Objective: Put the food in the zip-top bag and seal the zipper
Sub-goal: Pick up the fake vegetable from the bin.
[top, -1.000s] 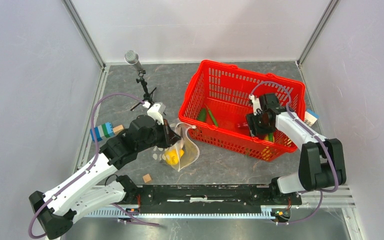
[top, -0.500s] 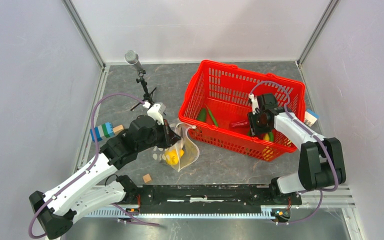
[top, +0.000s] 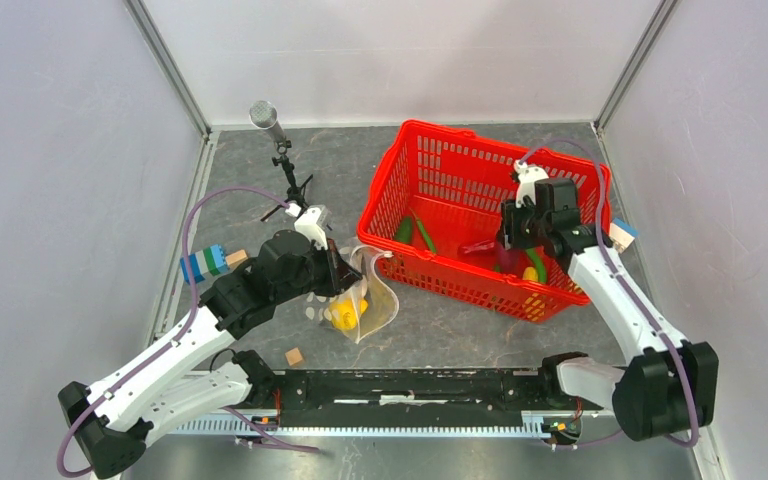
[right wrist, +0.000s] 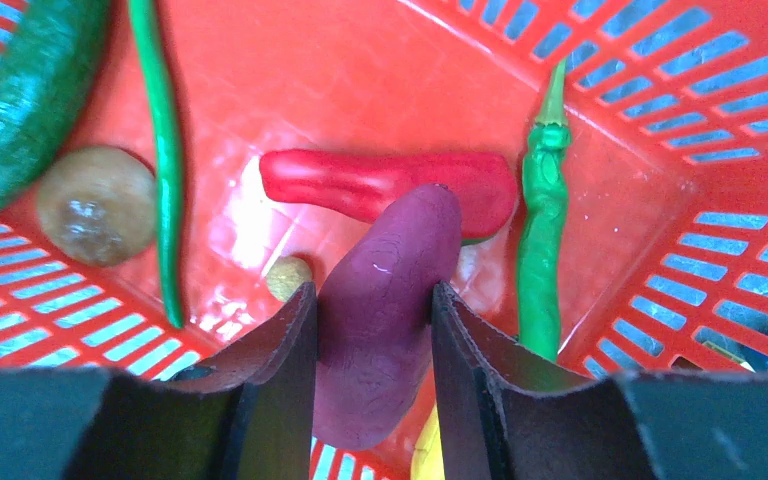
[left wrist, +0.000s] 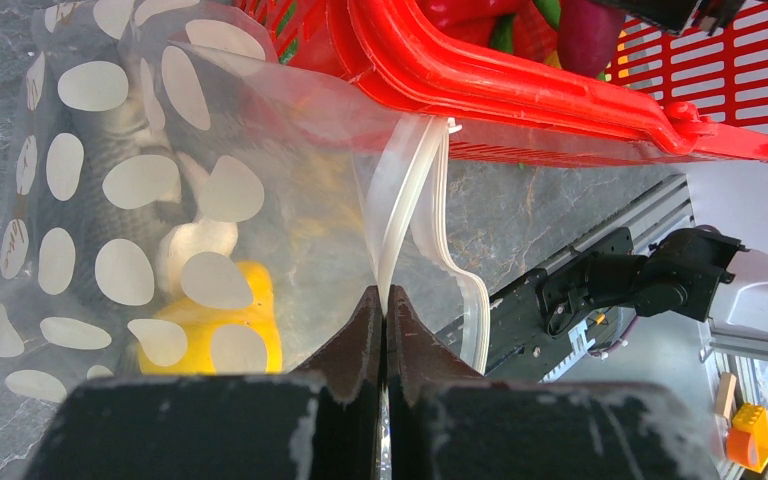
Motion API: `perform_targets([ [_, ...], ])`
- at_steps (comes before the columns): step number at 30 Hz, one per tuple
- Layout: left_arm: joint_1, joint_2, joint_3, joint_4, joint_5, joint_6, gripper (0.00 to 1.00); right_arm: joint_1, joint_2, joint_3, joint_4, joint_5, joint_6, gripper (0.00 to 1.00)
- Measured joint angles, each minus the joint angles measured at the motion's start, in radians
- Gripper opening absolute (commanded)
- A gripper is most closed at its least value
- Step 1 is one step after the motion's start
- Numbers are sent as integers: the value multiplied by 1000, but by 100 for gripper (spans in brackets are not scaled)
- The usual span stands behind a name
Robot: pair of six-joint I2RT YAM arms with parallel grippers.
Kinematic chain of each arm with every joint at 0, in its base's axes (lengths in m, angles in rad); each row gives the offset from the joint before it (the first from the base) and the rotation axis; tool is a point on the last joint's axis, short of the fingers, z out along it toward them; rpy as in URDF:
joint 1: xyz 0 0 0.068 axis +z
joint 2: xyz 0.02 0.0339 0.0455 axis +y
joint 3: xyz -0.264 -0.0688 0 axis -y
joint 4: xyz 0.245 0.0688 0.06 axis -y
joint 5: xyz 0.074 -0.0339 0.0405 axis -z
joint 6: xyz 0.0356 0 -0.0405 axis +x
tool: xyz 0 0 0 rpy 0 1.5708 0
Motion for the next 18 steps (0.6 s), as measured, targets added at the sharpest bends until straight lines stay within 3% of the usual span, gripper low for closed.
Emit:
perform_targets([
  [9, 0, 0, 0, 0, 0, 0, 4, 0, -205, 20, 105, -94, 80, 28],
  [18, 0, 0, 0, 0, 2, 0, 4, 4, -274, 116, 211, -245, 164, 28],
])
